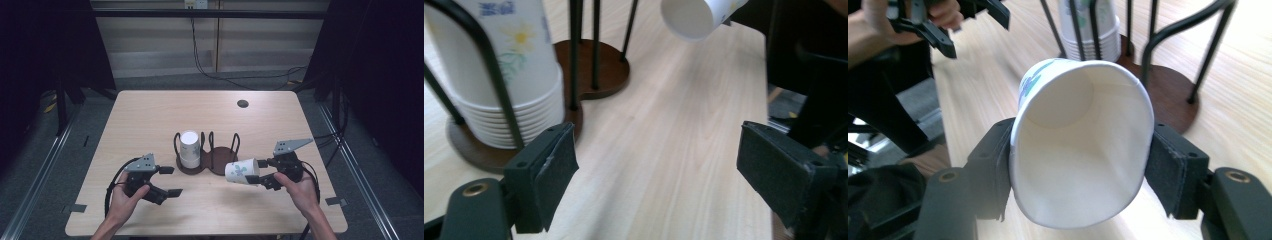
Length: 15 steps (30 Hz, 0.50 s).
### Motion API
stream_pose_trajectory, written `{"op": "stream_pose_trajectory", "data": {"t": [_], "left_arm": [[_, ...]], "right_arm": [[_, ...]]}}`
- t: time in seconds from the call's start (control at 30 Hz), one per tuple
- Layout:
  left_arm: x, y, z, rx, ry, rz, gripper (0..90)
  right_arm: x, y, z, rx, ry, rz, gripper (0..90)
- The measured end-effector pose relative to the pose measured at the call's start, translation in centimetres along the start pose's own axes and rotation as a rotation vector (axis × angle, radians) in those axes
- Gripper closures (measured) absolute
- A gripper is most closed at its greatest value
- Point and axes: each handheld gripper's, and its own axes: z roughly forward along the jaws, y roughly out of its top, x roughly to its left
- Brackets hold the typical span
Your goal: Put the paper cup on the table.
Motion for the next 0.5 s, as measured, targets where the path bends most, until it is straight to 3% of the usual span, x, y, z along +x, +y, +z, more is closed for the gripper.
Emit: {"op": "stream_pose_trajectory", "data": {"t": [0.27, 0.43, 0.5], "left_arm": [[0.5, -0.1, -0.5, -0.008, 0.014, -0.017, 16.1], [0.6, -0.2, -0.4, -0.003, -0.004, -0.026, 16.2], [0.6, -0.2, -0.4, 0.012, 0.009, -0.017, 16.2]], "right_arm": [[-1.3, 1.0, -0.9, 0.118, -0.098, 0.029, 34.0], [-2.4, 1.6, -1.2, 0.149, -0.126, 0.047, 33.8], [-2.8, 1.6, -1.0, 0.17, -0.142, 0.051, 33.7]]}}
